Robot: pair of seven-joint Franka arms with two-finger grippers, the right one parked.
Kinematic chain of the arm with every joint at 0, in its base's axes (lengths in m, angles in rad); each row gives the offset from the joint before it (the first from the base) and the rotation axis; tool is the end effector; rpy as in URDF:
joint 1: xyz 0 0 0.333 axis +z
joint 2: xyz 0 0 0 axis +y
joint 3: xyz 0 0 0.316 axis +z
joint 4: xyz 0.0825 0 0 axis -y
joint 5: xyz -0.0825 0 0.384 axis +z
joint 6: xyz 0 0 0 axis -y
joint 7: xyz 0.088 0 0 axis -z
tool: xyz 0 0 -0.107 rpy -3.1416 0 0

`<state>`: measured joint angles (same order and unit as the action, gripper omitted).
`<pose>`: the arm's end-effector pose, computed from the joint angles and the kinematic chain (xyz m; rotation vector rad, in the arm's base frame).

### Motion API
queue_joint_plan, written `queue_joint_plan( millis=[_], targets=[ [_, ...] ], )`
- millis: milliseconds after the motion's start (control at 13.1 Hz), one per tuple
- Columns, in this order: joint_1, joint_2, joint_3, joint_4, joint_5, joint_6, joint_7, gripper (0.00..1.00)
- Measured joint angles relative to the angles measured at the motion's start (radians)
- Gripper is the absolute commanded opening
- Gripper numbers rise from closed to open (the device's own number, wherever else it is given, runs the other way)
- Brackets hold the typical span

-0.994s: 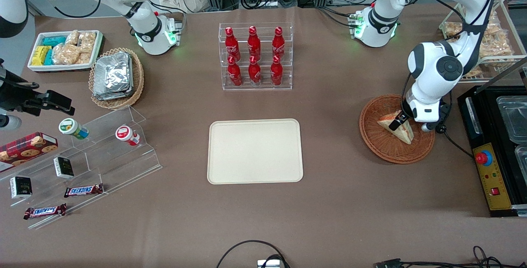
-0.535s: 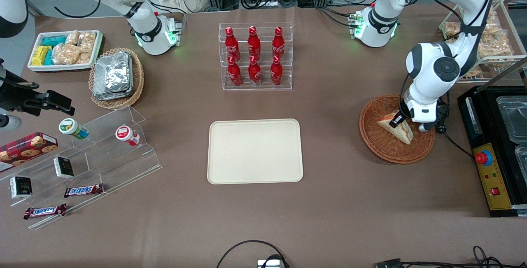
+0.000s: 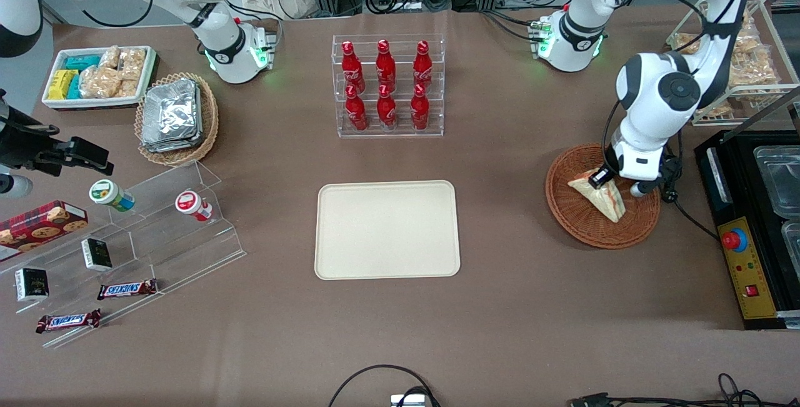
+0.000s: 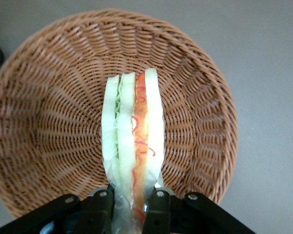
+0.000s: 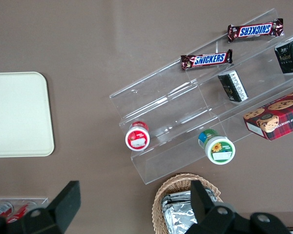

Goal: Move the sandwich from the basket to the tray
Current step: 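Close the left gripper on the sandwich and lift it, then carry the held sandwich from the basket over the cream tray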

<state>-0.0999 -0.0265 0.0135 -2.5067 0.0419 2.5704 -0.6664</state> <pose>0.4705 -0.0414 0.3001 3.0116 0.8429 0.1450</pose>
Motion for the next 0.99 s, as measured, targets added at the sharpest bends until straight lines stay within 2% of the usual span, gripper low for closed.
queue_joint_plan(
  millis=[382, 994],
  targets=[
    [0.000, -0.099, -0.033, 0.001, 0.001, -0.064, 0.178, 0.20],
    [-0.004, -0.106, -0.246, 0.040, 0.001, -0.065, 0.221, 0.22]
  ],
)
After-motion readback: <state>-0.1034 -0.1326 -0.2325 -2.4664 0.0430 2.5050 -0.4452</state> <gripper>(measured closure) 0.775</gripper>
